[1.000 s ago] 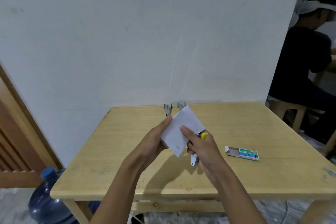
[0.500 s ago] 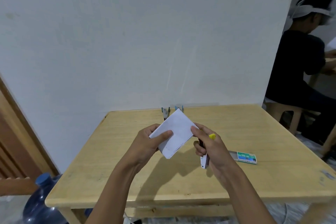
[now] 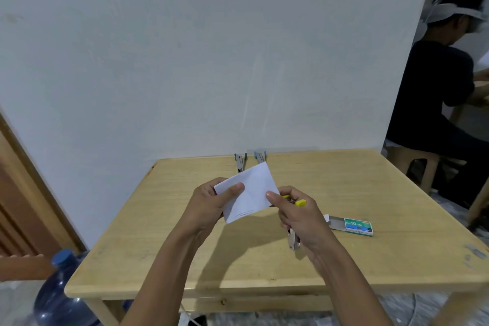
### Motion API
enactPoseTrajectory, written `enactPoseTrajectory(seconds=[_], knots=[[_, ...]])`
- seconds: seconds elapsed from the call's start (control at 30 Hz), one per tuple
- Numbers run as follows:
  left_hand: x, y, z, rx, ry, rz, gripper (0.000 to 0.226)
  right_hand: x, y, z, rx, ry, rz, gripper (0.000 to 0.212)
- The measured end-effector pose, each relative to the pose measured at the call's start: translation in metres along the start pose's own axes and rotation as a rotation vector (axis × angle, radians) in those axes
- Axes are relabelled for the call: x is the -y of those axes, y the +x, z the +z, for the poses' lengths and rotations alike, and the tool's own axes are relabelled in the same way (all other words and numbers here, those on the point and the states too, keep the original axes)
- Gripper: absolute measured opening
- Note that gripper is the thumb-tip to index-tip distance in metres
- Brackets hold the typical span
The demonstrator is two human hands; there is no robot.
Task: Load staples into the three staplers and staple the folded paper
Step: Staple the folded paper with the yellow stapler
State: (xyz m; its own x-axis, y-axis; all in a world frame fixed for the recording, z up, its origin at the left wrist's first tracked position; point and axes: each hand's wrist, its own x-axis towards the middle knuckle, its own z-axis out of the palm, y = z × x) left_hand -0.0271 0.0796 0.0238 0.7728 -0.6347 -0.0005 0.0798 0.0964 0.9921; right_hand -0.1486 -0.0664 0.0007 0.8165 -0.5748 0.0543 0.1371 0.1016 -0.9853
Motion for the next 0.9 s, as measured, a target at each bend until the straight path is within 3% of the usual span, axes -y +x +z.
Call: enactPoseTrajectory(seconds=[0.23,0.43,0.53,0.63,0.83,0.9], knots=[[0.004,-0.004,0.0,0.116,-0.095,-0.075,0.044,-0.001,-0.004,0.007,-0.091,0.01,0.005,0.014],[0.007,-0.004,-0.001,0.075,-0.001,0.018,0.035,-0.004,-0.006,0.01,-0.086,0.047,0.02,0.015],[0.013,-0.006,0.01,0.003,-0.232,0.003,0.033,-0.003,-0.004,0.014,-0.147,0.174,0.039,0.012],[0.024,-0.013,0.027,0.035,-0.396,-0.052,0.026,-0.005,0.0,0.022,-0.182,0.291,0.04,0.013],[0.029,-0.016,0.04,0.005,-0.249,0.033,0.01,-0.006,-0.003,0.024,-0.125,0.066,-0.011,0.011],[0.028,-0.014,0.037,-0.022,-0.23,0.052,0.007,-0.004,0.0,0.019,-0.057,0.05,0.021,0.023]])
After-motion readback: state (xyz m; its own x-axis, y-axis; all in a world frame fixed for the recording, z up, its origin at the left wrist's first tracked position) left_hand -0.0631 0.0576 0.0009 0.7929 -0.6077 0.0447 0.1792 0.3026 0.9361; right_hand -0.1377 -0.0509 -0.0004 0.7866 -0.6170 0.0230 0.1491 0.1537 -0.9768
